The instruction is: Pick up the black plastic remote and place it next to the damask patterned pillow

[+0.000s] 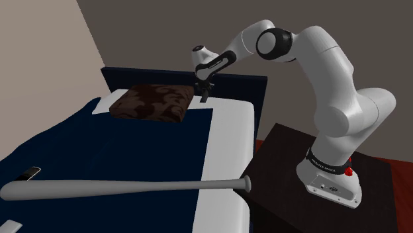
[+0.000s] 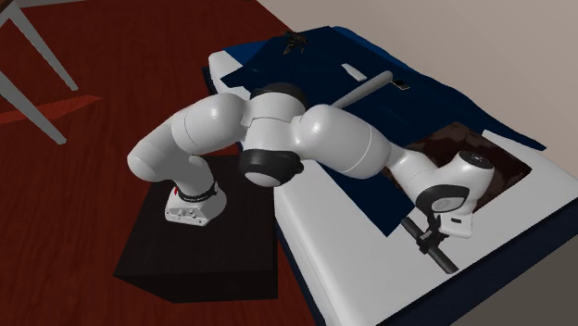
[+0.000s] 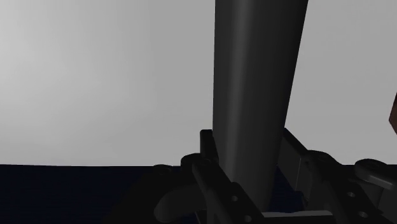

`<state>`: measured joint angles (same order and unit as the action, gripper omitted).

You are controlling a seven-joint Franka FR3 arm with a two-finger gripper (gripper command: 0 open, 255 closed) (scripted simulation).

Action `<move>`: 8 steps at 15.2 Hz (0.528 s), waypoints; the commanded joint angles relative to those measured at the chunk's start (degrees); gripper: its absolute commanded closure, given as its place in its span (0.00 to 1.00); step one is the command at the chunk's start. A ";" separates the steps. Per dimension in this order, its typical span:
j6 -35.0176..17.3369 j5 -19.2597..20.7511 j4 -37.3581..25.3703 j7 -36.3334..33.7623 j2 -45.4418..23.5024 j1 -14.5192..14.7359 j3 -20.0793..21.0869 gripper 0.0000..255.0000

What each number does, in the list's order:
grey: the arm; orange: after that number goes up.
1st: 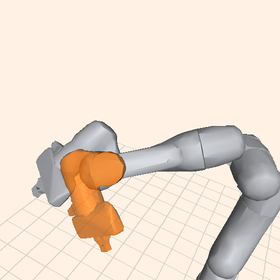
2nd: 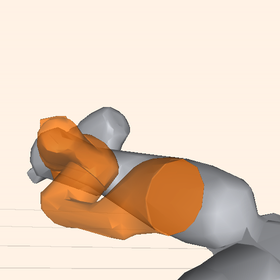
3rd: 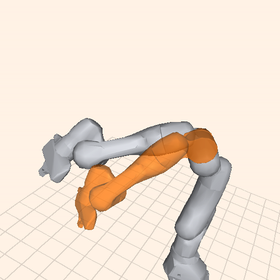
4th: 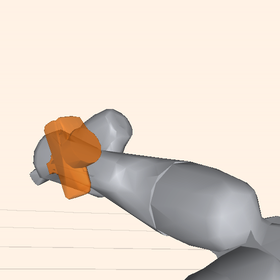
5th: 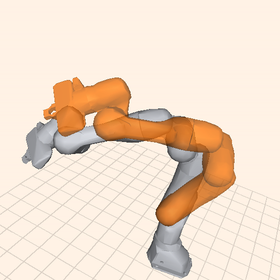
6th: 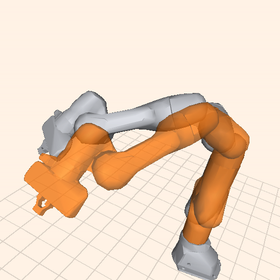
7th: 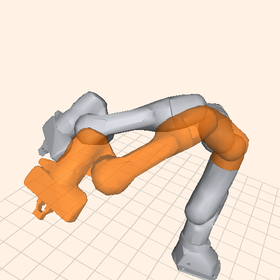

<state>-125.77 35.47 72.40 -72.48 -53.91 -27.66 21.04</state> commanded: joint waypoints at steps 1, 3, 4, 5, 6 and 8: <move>-0.55 0.27 -0.78 -0.12 -1.25 0.25 -0.31 1.00; -1.29 0.57 -1.06 -0.39 -2.27 0.44 -0.61 1.00; -1.41 0.62 -1.09 -0.43 -2.42 0.46 -0.66 1.00; -1.41 0.62 -1.11 -0.43 -2.43 0.47 -0.66 1.00; -1.41 0.62 -1.11 -0.43 -2.43 0.47 -0.66 1.00; -1.41 0.62 -1.11 -0.43 -2.43 0.47 -0.66 1.00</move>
<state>-127.15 36.08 71.30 -72.90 -56.33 -27.20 20.38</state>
